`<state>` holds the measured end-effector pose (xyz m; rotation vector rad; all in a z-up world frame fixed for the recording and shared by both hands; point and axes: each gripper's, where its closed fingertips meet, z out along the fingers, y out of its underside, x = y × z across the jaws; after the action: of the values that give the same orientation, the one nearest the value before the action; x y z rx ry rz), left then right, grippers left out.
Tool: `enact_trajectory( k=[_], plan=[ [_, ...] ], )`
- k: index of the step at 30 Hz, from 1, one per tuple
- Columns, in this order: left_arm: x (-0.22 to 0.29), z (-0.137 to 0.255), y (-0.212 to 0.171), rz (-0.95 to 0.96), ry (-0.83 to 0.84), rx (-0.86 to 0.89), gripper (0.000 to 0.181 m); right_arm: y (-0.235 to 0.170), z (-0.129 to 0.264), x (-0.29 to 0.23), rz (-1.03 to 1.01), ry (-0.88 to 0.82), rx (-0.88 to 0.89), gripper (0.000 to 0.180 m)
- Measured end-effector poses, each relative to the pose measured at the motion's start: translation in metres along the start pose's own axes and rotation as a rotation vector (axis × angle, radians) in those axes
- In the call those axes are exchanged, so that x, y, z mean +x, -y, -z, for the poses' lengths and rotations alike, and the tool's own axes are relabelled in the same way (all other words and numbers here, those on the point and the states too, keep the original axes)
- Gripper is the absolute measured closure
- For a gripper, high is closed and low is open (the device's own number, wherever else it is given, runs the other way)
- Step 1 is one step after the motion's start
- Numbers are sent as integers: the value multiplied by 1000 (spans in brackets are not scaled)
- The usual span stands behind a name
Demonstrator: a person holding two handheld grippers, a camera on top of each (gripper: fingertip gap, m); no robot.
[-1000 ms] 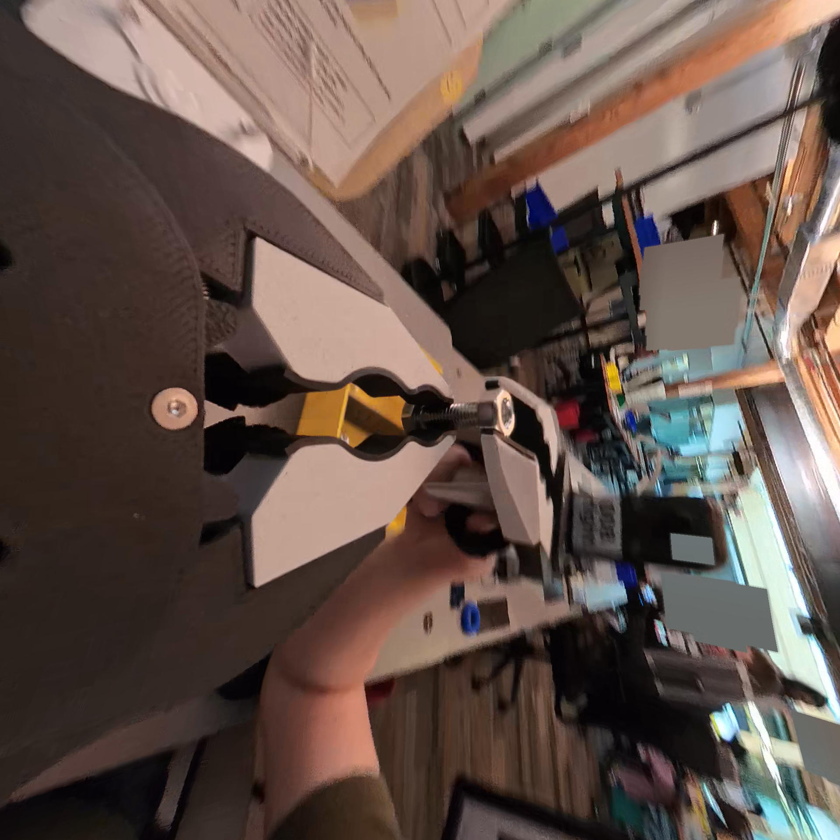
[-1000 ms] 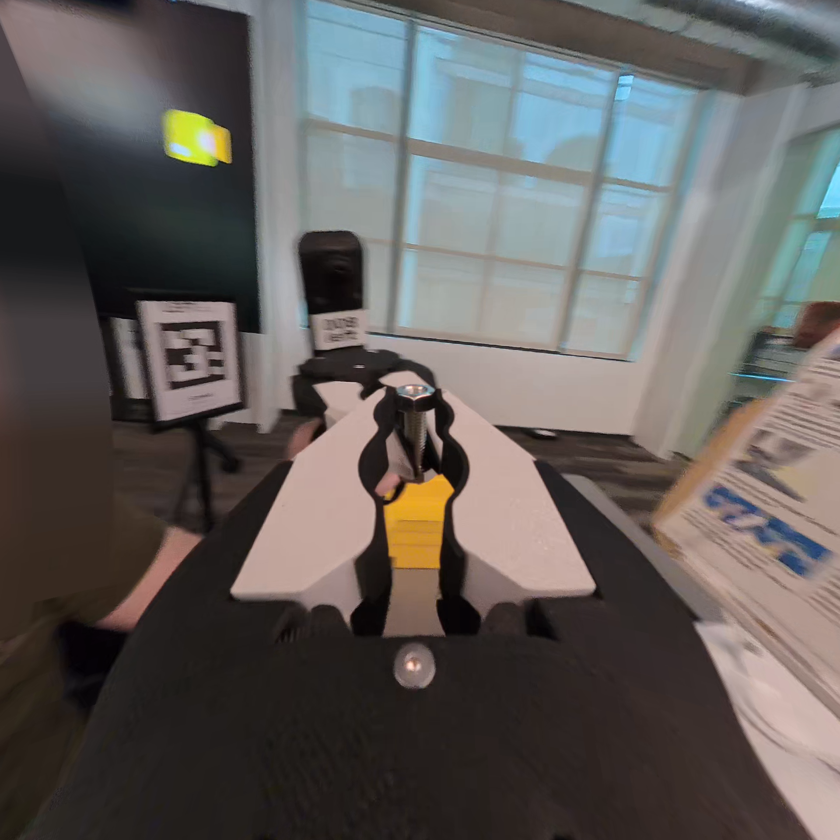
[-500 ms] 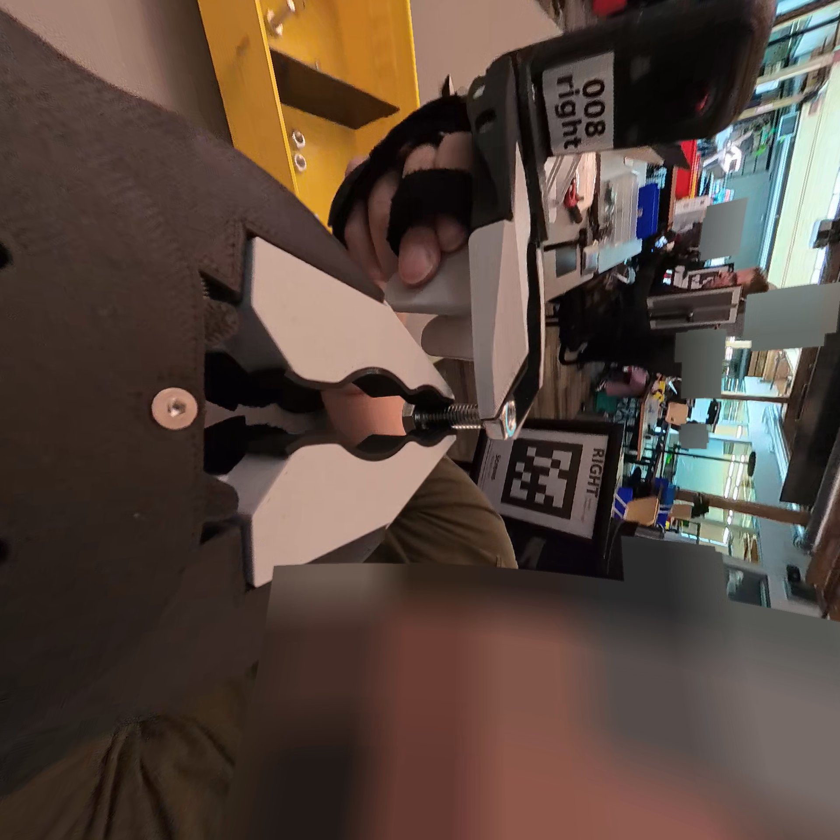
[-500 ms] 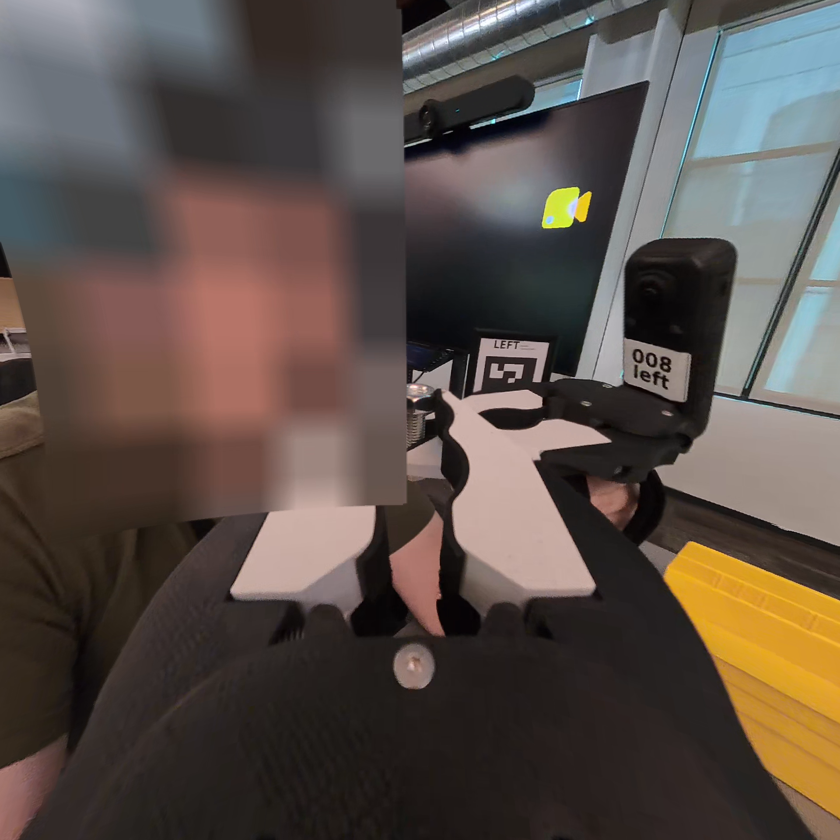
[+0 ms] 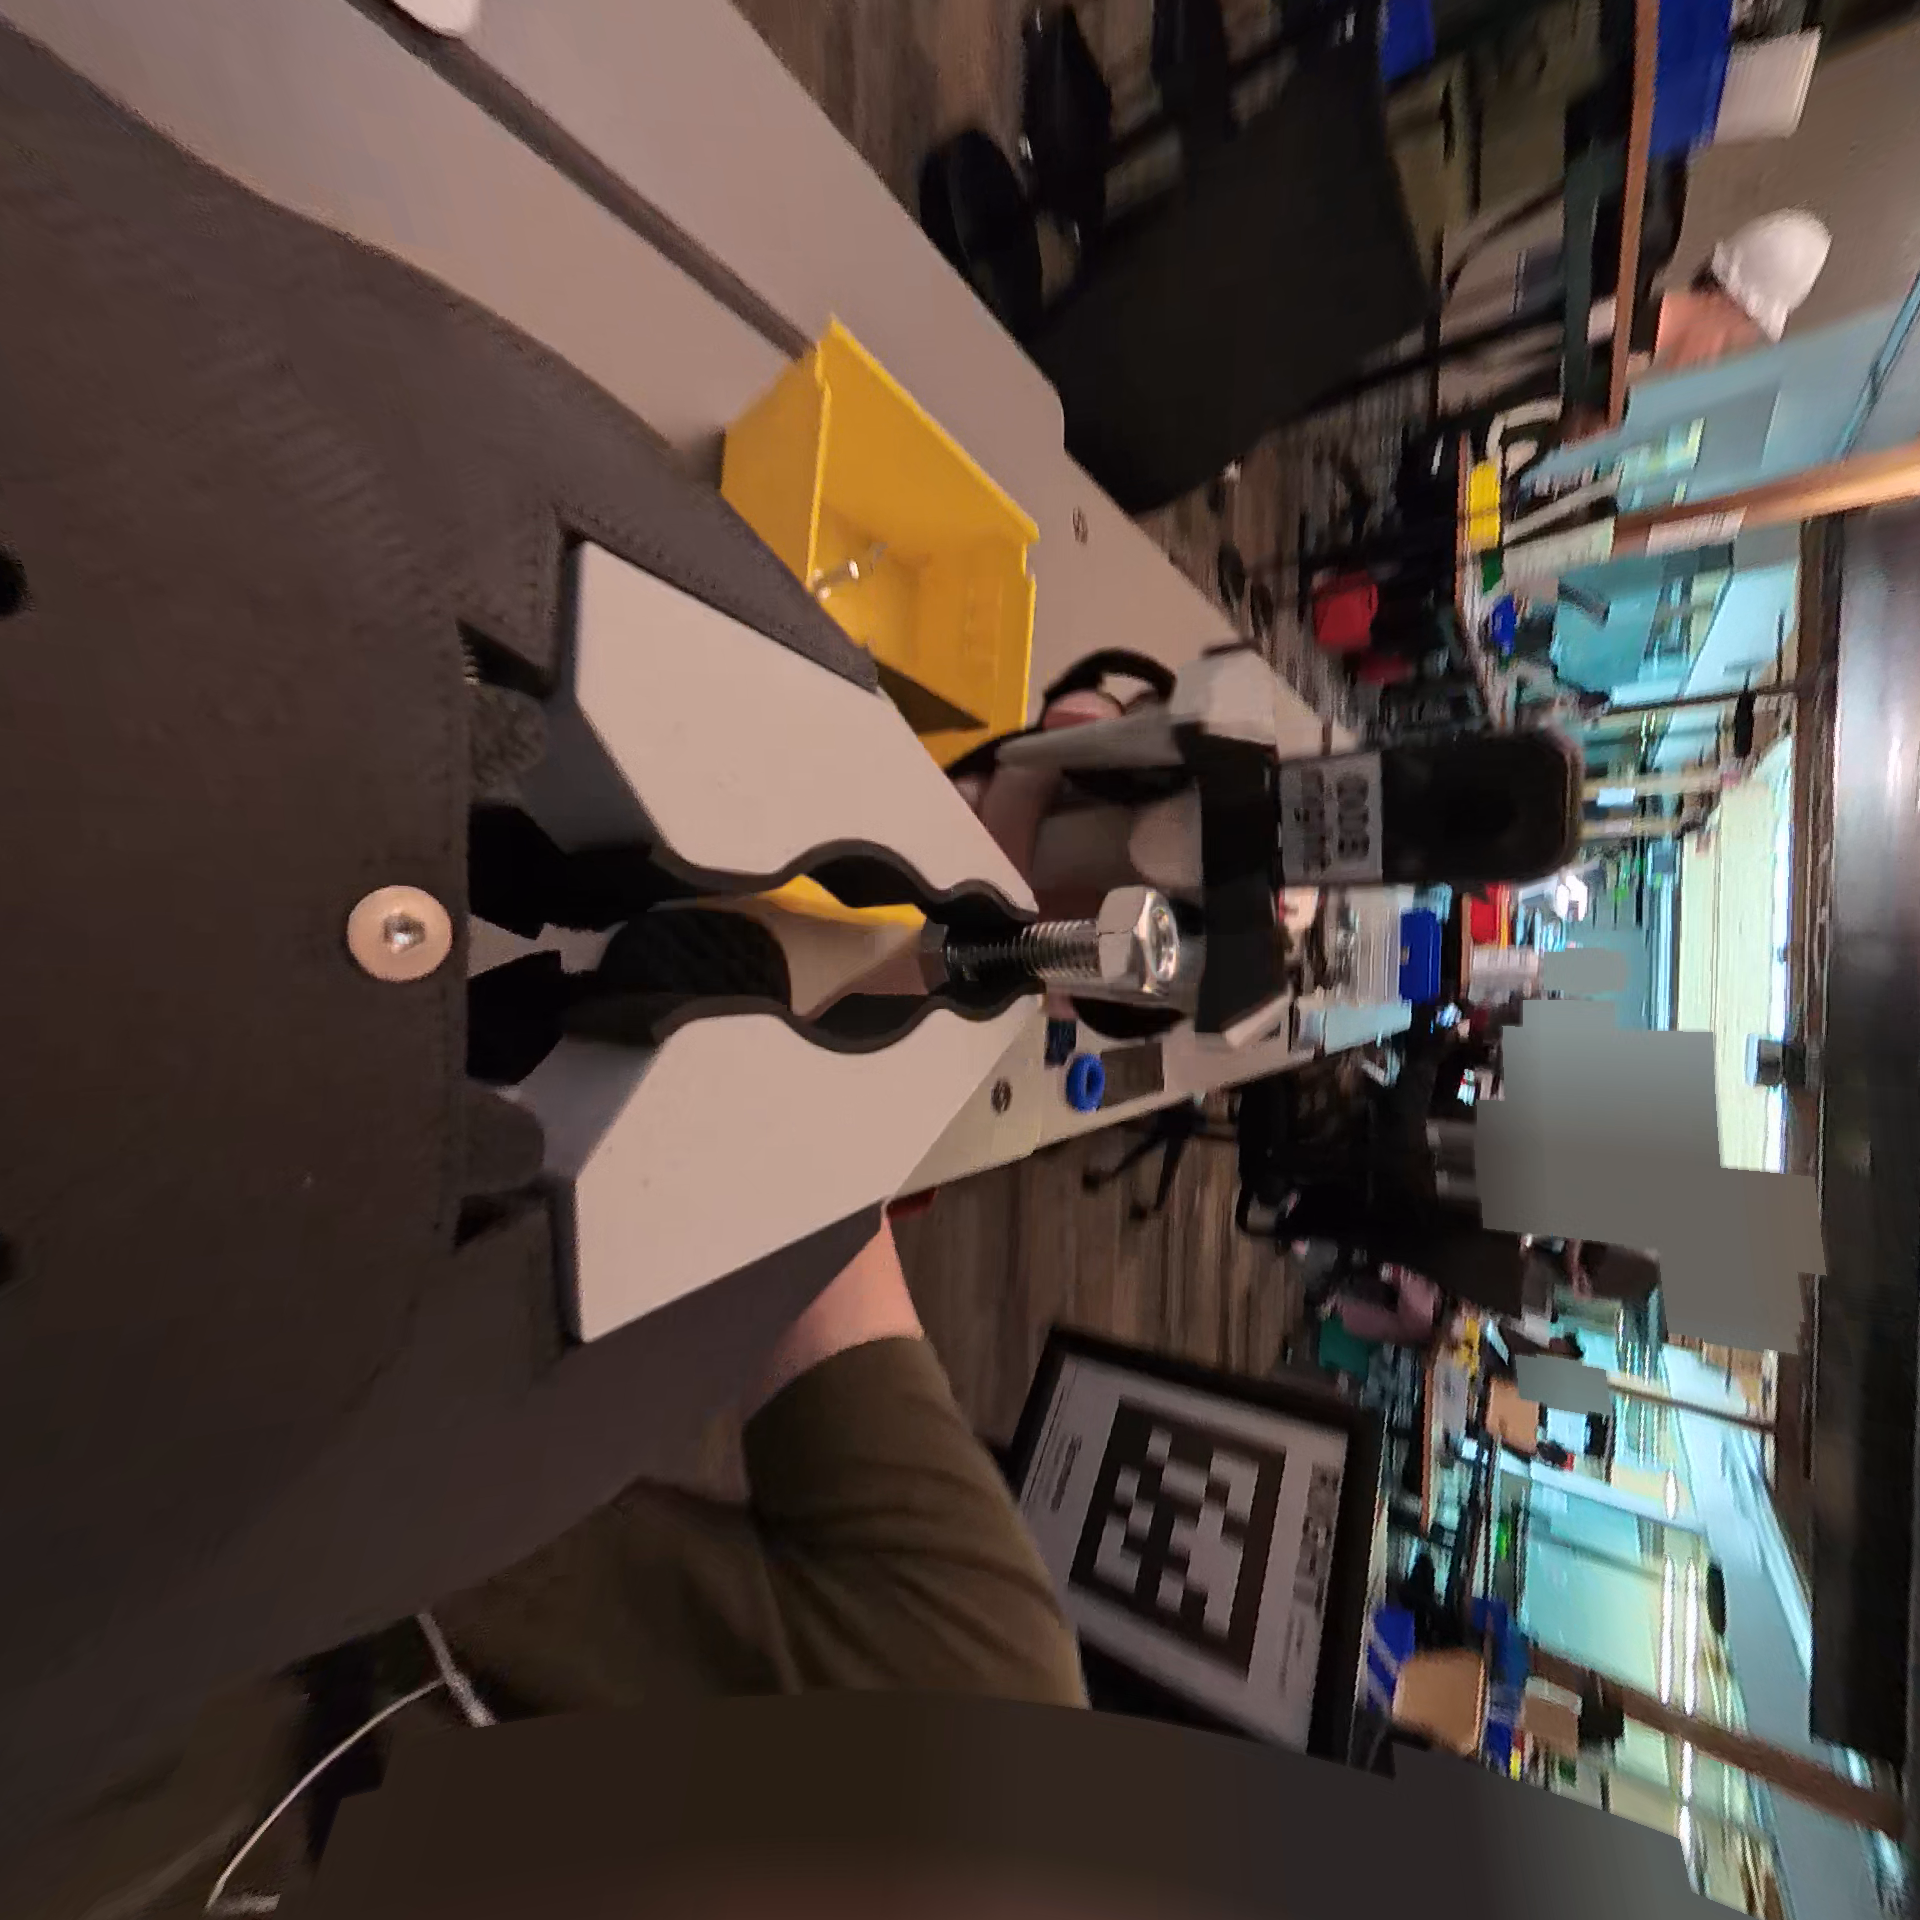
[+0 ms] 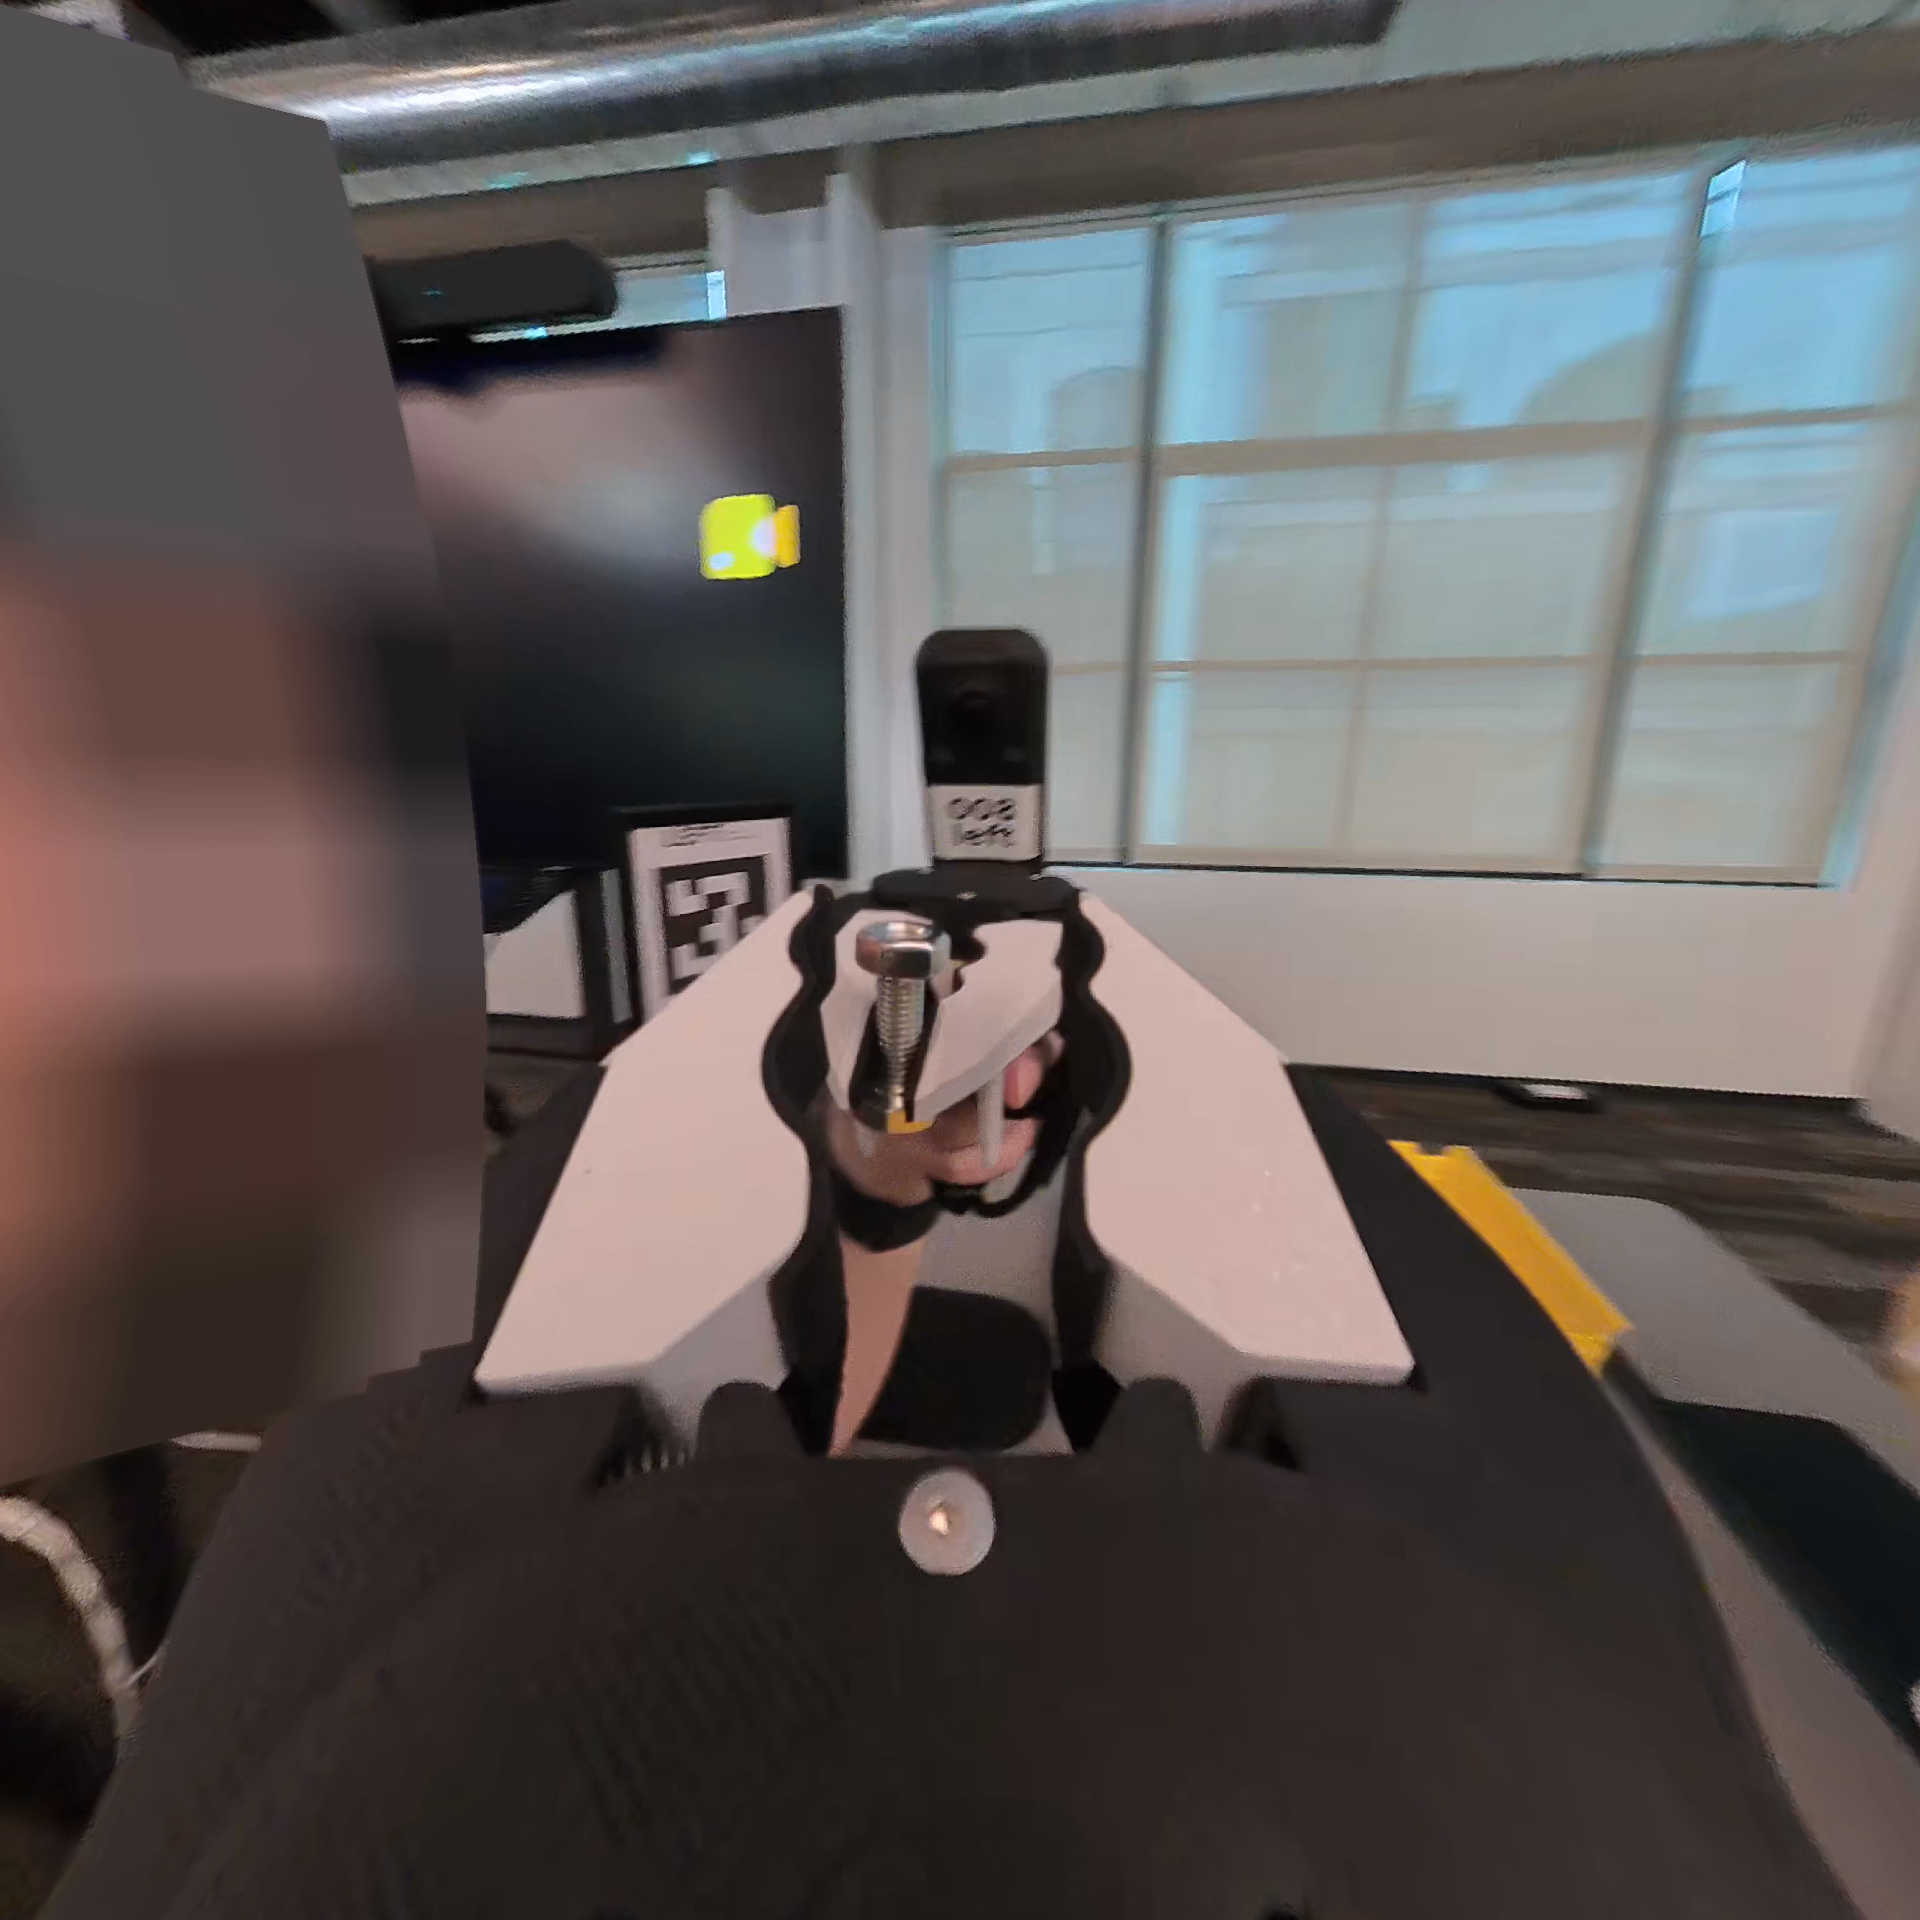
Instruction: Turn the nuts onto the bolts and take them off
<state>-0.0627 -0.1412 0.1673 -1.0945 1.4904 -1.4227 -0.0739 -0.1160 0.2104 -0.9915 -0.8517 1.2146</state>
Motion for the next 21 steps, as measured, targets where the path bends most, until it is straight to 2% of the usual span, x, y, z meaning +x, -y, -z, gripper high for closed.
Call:
enact_trajectory(
  k=[1, 5, 7, 10, 15, 17, 21],
  plan=[
    [-6, 1, 1, 1, 32, 9, 173, 5, 2, 5, 28, -51, 17, 136],
    [-37, 7, 4, -18, 211, 31, 173, 13, 9, 29, 100, -278, 43, 136],
    [-55, 12, 2, -45, 327, 22, 173, 5, 9, 42, 150, -395, -21, 136],
    [-73, 15, -1, -91, 453, -6, 173, -6, 2, 45, 238, -469, -108, 137],
    [-76, 10, -6, -139, 499, -44, 173, -17, 0, 55, 317, -600, -196, 145],
    [-75, 7, -7, -147, 495, -52, 173, -25, 0, 56, 317, -603, -249, 163],
    [-74, 6, -8, -168, 497, -69, 173, -26, 1, 53, 298, -565, -262, 163]
  ],
)
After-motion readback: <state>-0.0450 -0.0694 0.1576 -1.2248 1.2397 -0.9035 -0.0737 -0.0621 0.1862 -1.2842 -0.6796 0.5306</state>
